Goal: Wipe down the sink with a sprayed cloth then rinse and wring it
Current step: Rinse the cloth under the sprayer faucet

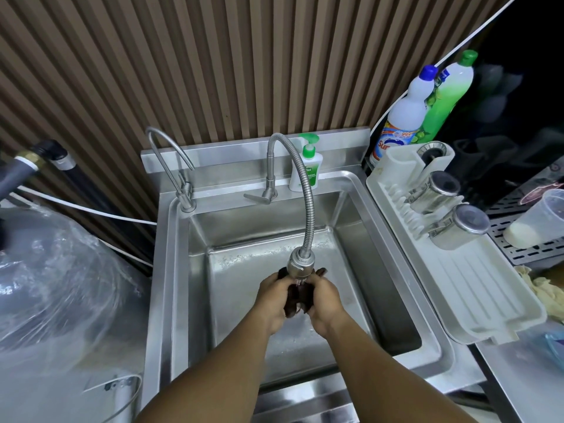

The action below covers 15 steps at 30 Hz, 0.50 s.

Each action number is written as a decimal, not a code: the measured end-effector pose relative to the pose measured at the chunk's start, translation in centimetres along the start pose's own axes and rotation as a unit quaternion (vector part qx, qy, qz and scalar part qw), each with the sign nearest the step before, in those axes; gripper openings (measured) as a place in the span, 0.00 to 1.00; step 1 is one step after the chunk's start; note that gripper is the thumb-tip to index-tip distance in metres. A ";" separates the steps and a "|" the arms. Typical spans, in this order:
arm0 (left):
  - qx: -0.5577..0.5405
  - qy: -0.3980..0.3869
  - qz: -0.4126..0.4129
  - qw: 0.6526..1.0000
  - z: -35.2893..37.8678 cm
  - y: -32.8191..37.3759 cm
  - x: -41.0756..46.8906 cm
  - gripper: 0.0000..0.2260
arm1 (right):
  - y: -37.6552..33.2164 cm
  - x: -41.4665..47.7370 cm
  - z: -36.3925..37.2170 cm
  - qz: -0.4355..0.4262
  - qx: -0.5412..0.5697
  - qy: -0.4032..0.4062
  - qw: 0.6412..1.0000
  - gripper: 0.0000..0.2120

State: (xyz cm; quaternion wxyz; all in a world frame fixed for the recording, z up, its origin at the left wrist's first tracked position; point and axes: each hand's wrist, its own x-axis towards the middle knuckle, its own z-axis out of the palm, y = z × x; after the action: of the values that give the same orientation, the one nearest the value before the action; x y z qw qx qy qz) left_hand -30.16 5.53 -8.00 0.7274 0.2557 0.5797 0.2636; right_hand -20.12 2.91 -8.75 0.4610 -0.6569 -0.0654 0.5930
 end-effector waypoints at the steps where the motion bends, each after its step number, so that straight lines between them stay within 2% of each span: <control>1: -0.005 0.002 0.001 1.000 -0.3 -0.1 0.1 0.07 | 0.0 0.0 -0.3 -0.006 0.010 -0.002 1.000 0.08; 5: -0.006 0.020 0.003 1.000 -0.5 -0.3 0.6 0.09 | 0.2 0.0 -0.6 -0.021 0.012 -0.019 1.000 0.07; 9: 0.045 0.044 -0.015 0.998 0.8 -0.3 0.2 0.16 | 0.4 -0.4 0.2 0.008 -0.008 -0.027 1.000 0.18; 12: 0.051 0.048 -0.028 0.997 0.9 -0.5 0.4 0.16 | 0.2 -0.3 0.1 0.001 -0.021 -0.025 0.999 0.14; 15: 0.039 0.019 -0.030 0.999 0.3 -0.4 1.0 0.14 | -0.2 0.0 -0.7 -0.002 -0.013 -0.012 1.000 0.10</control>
State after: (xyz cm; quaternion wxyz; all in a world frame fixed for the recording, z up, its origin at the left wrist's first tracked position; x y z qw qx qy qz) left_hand -29.62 5.91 -8.88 0.7132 0.2613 0.6106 0.2241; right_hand -19.43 2.60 -8.73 0.4528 -0.6558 -0.0798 0.5987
